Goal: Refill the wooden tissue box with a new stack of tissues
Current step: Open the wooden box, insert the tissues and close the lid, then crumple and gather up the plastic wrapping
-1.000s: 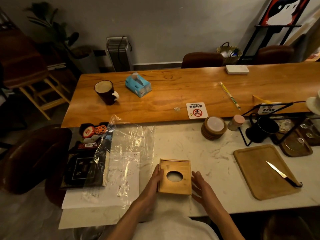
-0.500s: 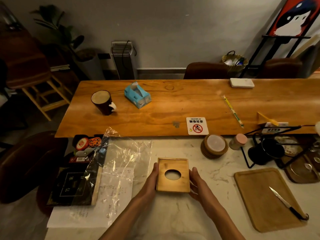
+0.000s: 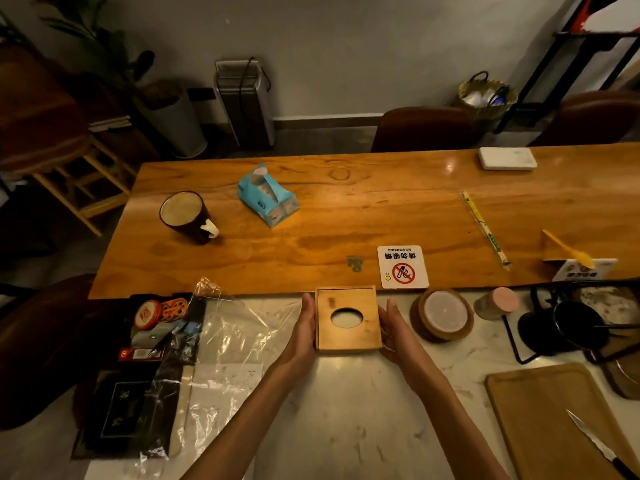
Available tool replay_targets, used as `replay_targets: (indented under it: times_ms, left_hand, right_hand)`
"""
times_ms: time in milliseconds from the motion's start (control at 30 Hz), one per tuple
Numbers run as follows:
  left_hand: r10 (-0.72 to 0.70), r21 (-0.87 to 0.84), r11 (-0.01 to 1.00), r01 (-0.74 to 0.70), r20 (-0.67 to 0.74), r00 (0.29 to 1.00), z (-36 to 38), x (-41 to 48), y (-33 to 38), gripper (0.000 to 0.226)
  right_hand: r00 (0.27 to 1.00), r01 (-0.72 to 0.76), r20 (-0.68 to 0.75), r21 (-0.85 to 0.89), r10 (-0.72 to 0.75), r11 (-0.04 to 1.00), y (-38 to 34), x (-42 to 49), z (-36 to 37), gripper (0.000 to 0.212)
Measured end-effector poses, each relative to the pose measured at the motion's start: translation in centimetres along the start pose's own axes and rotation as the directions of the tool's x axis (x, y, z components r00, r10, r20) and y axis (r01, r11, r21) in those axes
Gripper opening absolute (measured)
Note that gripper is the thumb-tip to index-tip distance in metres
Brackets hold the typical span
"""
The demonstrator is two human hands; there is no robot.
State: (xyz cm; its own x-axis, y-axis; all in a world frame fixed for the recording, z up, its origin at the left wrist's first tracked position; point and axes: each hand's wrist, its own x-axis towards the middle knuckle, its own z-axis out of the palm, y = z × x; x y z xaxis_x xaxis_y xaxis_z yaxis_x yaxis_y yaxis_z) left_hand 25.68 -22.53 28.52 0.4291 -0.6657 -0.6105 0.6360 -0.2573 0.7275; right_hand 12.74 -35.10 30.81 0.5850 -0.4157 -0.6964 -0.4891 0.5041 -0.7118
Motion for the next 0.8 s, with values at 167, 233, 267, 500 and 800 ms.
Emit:
replay_targets:
  times_ms: [167, 233, 267, 500, 800]
  left_hand:
    - [0.003, 0.137, 0.991, -0.005, 0.015, 1.0, -0.3, -1.7, 1.1, 0.047]
    - [0.069, 0.335, 0.941, -0.049, -0.049, 0.996, -1.6, -3.0, 1.4, 0.05]
    - [0.157, 0.442, 0.893, -0.089, -0.12, 0.98, -2.8, -3.5, 1.4, 0.05]
    - [0.551, 0.752, 0.659, -0.03, -0.455, 0.7, -16.3, -5.4, 6.7, 0.057]
    - [0.297, 0.507, 0.858, -0.083, -0.358, 0.885, -19.7, -6.5, 8.8, 0.042]
  right_hand:
    - [1.0, 0.007, 0.008, 0.044, -0.008, 0.999, 0.7, -0.4, -0.5, 0.057]
    - [0.985, 0.1, -0.14, 0.015, -0.097, 0.995, 1.3, -1.3, -0.3, 0.052]
    - [0.953, 0.163, -0.251, -0.049, -0.17, 0.985, 1.6, -1.9, 0.0, 0.046]
    - [0.956, 0.15, -0.204, -0.282, -0.212, 0.948, 4.4, -4.2, 4.8, 0.02]
    - [0.993, 0.115, 0.016, -0.129, -0.114, 0.985, 6.2, -1.9, 15.4, 0.041]
